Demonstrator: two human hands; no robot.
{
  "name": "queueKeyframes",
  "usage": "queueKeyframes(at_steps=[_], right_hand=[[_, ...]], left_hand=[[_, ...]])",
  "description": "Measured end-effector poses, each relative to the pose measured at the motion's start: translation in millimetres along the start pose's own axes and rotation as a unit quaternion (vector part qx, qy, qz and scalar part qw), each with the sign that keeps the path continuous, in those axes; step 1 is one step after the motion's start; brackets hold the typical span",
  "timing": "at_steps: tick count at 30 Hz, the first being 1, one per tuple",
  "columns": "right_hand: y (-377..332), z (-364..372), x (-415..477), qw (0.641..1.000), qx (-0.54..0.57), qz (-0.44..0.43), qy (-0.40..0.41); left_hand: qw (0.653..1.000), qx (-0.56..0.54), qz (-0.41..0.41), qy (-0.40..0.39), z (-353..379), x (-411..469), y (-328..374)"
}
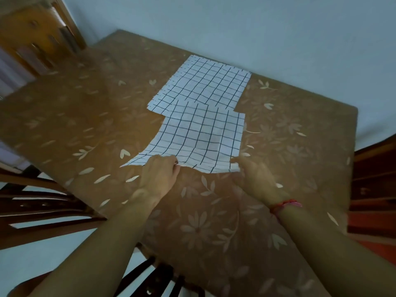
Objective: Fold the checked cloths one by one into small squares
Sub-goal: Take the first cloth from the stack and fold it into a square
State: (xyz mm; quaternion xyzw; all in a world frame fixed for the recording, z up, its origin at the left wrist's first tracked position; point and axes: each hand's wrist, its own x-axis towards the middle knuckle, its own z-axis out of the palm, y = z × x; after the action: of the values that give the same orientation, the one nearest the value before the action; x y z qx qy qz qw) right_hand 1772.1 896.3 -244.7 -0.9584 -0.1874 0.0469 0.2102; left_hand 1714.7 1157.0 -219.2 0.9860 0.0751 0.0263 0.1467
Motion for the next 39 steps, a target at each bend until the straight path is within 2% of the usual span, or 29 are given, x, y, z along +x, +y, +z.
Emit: queueKeyframes(at_steps=[5,10,13,15,17,22,29,35,39], right_hand=[[-11,-9,-23,0.998,0.010,0.053,-0.013],[-14,-14,-62,0.994,0.076,0.082,-0.003],[-15,-18,-83,0.993,0.094,0.070,0.024],[-12,-19,-93,0.992,0.101,0.075,0.009],[-9,-19,-102,0.991,0.092,0.096,-0.002],[0,-26,-121,0.987,0.109,0.118,-0.025],[15,-34,-134,0.982,0.108,0.145,-0.048],[30,-36,-123,0.976,0.112,0.182,-0.030],[36,-38,-104,0.970,0.138,0.201,-0.015]], left_hand=[[0.999,-0.014,0.002,0.034,-23,-47,3],[0.999,-0.022,-0.022,-0.017,-21,-81,-21],[0.997,-0.026,-0.058,-0.038,-20,-98,-32],[0.995,-0.027,-0.078,-0.060,-19,-107,-38],[0.994,-0.029,-0.071,-0.076,-18,-115,-44],[0.982,-0.121,-0.031,-0.141,-29,-129,-53],[0.972,-0.162,-0.008,-0.169,-41,-123,-50],[0.974,-0.167,-0.003,-0.152,-46,-90,-40],[0.984,-0.148,0.028,-0.092,-46,-54,-23]])
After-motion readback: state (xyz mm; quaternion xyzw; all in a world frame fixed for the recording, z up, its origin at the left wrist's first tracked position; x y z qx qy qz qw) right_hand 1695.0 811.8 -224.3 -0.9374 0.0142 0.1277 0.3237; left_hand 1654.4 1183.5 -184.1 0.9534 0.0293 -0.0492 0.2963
